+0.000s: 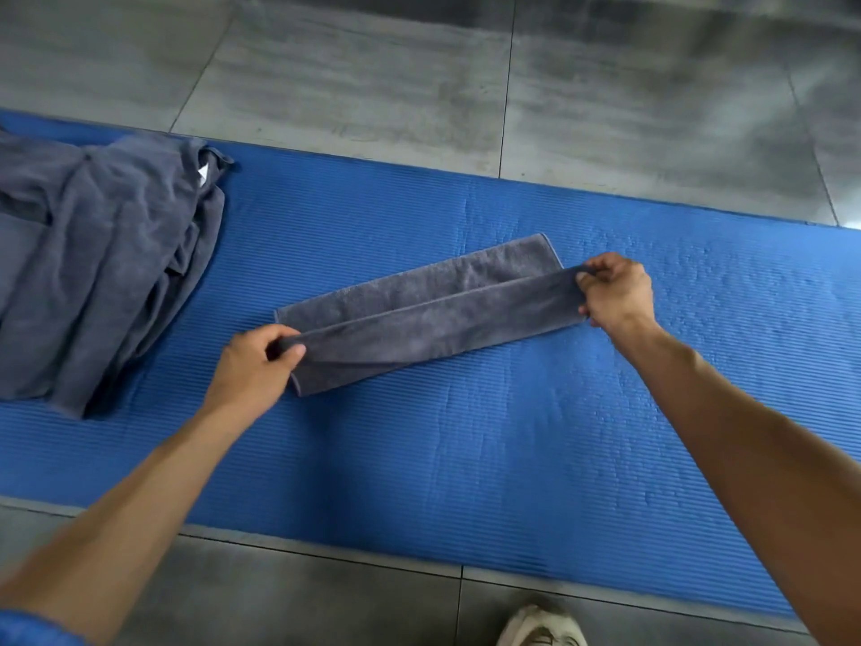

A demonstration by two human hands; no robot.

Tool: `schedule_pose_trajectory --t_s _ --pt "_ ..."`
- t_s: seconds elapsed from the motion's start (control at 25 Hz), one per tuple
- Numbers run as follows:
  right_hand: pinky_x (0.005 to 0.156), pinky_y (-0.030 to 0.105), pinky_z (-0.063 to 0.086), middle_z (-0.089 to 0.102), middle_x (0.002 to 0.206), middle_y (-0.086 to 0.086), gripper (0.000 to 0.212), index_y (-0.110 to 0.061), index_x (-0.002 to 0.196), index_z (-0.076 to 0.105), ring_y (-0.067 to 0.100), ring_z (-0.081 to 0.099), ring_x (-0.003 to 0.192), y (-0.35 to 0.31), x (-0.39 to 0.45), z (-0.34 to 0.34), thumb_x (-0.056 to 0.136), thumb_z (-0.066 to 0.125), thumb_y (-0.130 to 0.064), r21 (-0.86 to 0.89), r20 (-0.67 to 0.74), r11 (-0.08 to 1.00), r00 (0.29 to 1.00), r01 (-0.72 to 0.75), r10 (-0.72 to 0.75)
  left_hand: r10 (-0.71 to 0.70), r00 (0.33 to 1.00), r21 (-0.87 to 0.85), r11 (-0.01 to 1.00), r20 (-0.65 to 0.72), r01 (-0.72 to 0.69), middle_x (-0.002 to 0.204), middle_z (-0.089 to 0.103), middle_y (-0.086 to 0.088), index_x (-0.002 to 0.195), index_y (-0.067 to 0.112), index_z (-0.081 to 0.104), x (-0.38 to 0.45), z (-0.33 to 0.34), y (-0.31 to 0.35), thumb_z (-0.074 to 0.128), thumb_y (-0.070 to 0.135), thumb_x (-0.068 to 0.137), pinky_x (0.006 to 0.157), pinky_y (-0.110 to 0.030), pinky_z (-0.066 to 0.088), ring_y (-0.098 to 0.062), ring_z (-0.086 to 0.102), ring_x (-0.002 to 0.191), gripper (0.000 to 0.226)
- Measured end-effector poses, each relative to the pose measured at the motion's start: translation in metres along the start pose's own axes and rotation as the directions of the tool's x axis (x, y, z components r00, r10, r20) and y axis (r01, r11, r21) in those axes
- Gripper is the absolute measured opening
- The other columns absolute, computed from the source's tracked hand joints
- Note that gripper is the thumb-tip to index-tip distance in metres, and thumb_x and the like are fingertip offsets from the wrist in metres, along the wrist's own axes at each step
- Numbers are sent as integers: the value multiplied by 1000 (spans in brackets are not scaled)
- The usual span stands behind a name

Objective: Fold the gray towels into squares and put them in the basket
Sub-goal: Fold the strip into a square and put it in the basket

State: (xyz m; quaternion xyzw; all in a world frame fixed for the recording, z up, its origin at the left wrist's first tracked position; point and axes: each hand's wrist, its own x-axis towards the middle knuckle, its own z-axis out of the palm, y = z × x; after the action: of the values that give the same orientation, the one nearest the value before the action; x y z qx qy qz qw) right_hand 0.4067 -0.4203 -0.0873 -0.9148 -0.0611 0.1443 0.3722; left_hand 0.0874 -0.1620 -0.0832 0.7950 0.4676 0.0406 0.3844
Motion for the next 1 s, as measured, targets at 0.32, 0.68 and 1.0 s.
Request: schedule_pose_trajectory --t_s 0.32,0.68,1.0 --pt "50 27 58 68 83 5 20 -25 82 57 15 65 56 -39 42 38 98 59 -13 266 43 935 971 -237 234 -126 991 -63 990 -32 124 98 69 -2 101 15 68 52 5 -10 62 19 94 84 -35 52 -20 65 94 10" --pt "92 36 52 59 123 -6 47 -24 129 51 17 62 100 -23 38 50 85 65 -16 -26 -16 999 999 44 -45 274 960 505 821 59 -265 130 52 -6 132 20 50 67 16 0 66 8 80 95 -48 44 -31 48 118 55" --pt "66 34 49 58 78 -2 19 -19 78 57 17 56 79 1 16 20 79 73 -31 77 259 929 907 -362 332 136 977 400 897 162 -191 99 58 -7 100 8 63 71 23 6 68 40 87 77 -36 42 -27 56 96 34"
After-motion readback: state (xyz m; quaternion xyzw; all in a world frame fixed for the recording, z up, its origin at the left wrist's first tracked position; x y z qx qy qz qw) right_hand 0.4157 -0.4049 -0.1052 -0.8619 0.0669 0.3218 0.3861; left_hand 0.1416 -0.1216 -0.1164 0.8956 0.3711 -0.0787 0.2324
